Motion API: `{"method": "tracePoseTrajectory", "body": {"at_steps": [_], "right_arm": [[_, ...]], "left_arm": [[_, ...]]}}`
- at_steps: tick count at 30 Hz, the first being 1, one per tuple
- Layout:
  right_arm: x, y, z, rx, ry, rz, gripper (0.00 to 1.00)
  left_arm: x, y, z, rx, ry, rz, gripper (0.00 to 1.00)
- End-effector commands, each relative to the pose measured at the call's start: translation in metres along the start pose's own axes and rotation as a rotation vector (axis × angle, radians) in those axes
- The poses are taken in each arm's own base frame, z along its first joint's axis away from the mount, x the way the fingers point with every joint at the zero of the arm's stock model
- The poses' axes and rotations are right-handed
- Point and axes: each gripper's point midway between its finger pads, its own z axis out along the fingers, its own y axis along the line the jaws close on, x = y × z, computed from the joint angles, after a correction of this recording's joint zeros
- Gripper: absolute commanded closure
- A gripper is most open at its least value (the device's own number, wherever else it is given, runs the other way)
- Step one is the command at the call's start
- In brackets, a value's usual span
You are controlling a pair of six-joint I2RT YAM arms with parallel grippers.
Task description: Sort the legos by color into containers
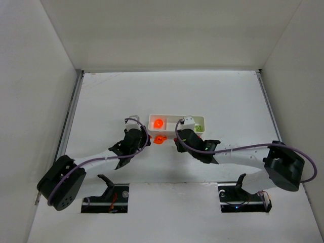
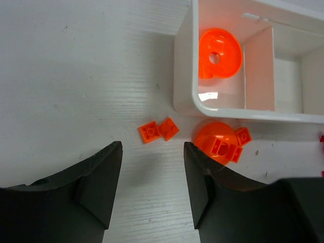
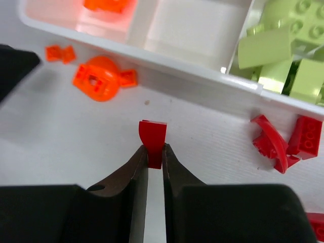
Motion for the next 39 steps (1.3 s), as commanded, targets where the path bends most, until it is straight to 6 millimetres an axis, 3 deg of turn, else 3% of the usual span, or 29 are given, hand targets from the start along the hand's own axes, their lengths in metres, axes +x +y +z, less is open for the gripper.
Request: {"method": "tracePoseTrajectory", "body": {"at_steps": [1,6,10,11,14,17,22,27,34,39], "right_arm": [[-0.049,0.022,-0.019,-0.064,-0.106,0.043,0.84],[-0.089,0.014,-0.002,-0.032,-0.169,0.051,0.82],[-0.103,0.003,0.018,0.0,-0.18,0.066,0.79],[-0.105,0.0,0.022,0.009,-0.179,0.071,0.76],[-0.111,-0.005,0.027,0.021,-0.195,0.082,0.52],[-0.118,-0.005,0.022,0.01,-0.219,0.095,0.43],[-0.118,-0.007,0.01,-0.012,-0.241,0.109,0.43],[-0.106,-0.01,0.002,-0.044,-0.249,0.125,0.43],[-0.091,-0.013,-0.003,-0.069,-0.24,0.146,0.43],[-0.086,-0.017,-0.007,-0.072,-0.244,0.154,0.43]], "left_arm": [[-0.007,-0.011,0.001,0.04,-0.035,-0.016,0.51],[-0.011,-0.008,0.003,0.027,-0.047,-0.024,0.54],[-0.011,-0.006,0.007,0.015,-0.039,-0.021,0.58],[-0.01,-0.008,0.007,0.016,-0.038,-0.014,0.59],[-0.005,-0.006,0.01,0.007,-0.022,-0.001,0.61],[-0.003,-0.005,0.012,-0.003,-0.011,0.008,0.62],[-0.003,-0.008,0.013,-0.003,-0.002,0.023,0.66],[0.001,-0.01,0.007,0.002,0.01,0.036,0.74],[-0.004,-0.008,0.007,-0.054,-0.011,0.094,0.73],[0.003,-0.043,-0.004,0.048,-0.001,0.12,0.75]]}}
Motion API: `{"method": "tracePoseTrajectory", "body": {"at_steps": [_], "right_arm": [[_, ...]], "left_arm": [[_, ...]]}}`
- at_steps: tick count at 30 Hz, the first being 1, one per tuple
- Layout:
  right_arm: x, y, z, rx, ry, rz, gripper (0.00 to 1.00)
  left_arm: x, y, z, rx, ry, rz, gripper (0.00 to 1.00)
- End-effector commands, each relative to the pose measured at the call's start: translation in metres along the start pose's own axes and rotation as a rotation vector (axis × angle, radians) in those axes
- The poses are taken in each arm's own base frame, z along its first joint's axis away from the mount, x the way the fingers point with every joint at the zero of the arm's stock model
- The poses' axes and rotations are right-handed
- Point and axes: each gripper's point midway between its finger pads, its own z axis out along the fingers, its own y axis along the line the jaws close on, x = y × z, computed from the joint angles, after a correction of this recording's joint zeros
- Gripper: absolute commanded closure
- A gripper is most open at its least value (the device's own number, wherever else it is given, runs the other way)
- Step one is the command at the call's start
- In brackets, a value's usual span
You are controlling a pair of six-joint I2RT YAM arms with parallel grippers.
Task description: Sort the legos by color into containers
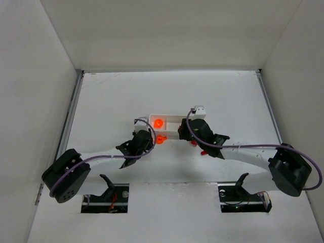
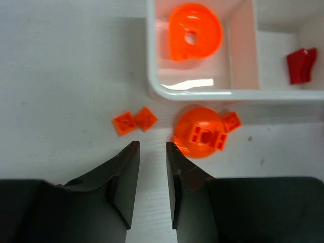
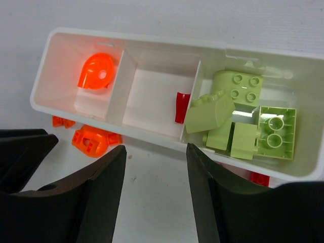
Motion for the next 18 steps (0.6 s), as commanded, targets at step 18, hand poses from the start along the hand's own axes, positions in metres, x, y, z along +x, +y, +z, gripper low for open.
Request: {"method": "tracePoseTrajectory", "body": {"at_steps": [18], "right_arm": [[-0.013,-0.005,-0.031,-0.058,-0.081,0.114,0.34]], "left_arm": [[-0.017,-0.071,0.006,0.146,-0.057,0.115,0.56]]}}
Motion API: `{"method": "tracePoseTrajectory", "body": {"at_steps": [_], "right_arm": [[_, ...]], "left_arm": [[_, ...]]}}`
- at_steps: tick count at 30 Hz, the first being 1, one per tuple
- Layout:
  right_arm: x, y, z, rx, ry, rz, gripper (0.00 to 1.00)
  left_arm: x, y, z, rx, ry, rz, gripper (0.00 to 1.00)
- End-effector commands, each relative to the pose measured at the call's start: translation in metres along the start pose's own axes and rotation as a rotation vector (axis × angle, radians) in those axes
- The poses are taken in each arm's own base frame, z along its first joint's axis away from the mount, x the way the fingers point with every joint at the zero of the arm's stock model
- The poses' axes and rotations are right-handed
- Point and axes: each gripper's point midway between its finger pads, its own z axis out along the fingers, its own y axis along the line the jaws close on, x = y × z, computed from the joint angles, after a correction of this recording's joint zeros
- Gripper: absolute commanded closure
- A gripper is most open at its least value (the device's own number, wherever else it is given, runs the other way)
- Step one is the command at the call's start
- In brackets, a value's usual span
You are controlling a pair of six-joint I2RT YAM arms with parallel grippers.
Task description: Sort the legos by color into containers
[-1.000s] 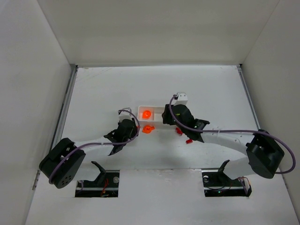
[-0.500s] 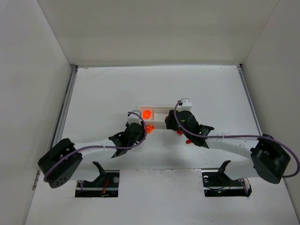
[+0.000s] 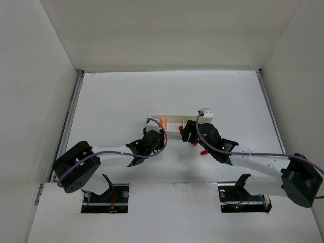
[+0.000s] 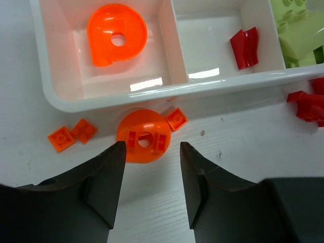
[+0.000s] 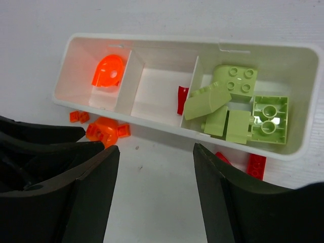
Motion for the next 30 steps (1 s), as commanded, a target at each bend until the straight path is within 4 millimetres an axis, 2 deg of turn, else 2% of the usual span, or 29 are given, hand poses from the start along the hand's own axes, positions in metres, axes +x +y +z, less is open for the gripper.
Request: {"method": "tracePoseTrajectory", "body": {"at_steps": [1,8,17,24,30], "right_arm": [[-0.007,-0.003,-0.009,-0.001,-0.031,0.054,0.34],[0.018,-0.026,-0.015,0.071,0.03,0.05,0.34],[0.042,-0.034,-0.012,0.104,0.078,0.067,0.33],[0.049,-0.04,-0.003,0.151,0.101,0.035,0.35],[0.054,-0.048,0.003,0.203,0.114,0.0,0.36]], "left_arm": [[-0.023,-0.012,0.006,0.018,-0.058,0.014,0.58],[-0.017,-0.007,0.014,-0.012,-0.043,0.03,0.63],[-0.015,-0.003,0.021,-0.037,-0.045,0.041,0.61],[-0.015,-0.002,0.02,-0.036,-0.05,0.054,0.81],[-0.011,-0.001,0.002,-0.018,-0.045,0.047,0.84]]}}
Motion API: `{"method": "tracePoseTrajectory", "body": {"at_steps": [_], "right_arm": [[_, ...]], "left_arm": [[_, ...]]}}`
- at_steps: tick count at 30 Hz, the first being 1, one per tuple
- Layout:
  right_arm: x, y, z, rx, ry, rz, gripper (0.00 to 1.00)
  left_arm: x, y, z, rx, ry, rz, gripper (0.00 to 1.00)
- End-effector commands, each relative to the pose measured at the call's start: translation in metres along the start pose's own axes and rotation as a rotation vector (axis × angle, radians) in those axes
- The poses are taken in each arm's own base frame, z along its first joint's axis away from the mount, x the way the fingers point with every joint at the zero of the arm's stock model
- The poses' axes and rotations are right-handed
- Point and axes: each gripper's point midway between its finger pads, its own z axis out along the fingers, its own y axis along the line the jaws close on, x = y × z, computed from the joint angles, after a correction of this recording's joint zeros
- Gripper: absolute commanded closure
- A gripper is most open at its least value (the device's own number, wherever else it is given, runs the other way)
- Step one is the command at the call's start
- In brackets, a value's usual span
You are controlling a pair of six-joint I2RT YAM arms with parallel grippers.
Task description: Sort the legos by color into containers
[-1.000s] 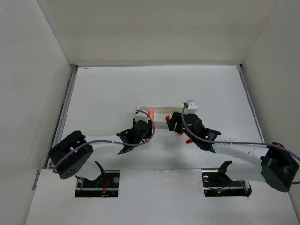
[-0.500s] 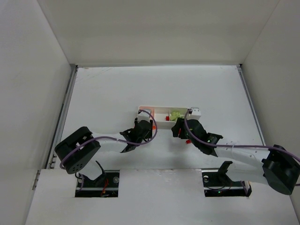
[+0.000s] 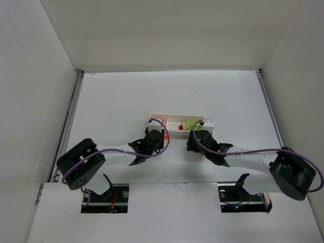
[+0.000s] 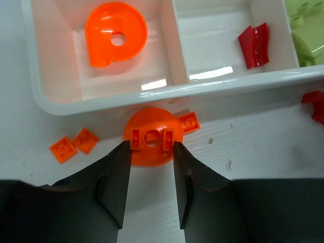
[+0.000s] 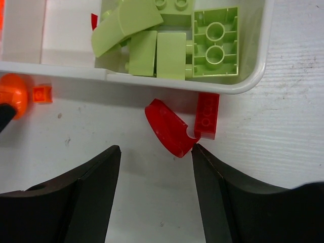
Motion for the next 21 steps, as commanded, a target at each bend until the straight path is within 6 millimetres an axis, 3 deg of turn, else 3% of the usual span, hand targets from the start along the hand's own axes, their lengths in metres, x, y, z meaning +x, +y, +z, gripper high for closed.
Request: {"method": "tracePoseTrajectory", "body": {"at_steps": [1,6,10,16,21], "right_arm": [[-0.016,0.008,0.003,0.017,-0.045,-0.001,0.36],[-0.017,0.011,0.013,0.038,-0.036,-0.023,0.38],[-0.017,0.013,0.019,0.059,-0.035,-0.036,0.45],[-0.017,0.015,0.022,0.07,-0.036,-0.044,0.42],[-0.026,0.014,0.02,0.082,-0.064,-0.038,0.4]], "left_arm": [[-0.015,0.0,-0.016,0.017,-0.053,-0.026,0.85],[-0.017,0.0,-0.034,0.037,-0.054,-0.042,0.85],[-0.022,0.001,-0.048,0.047,-0.055,-0.045,0.86],[-0.059,-0.004,-0.069,0.09,-0.124,-0.094,0.85],[-0.093,-0.005,-0.064,0.094,-0.161,-0.134,0.85]]}}
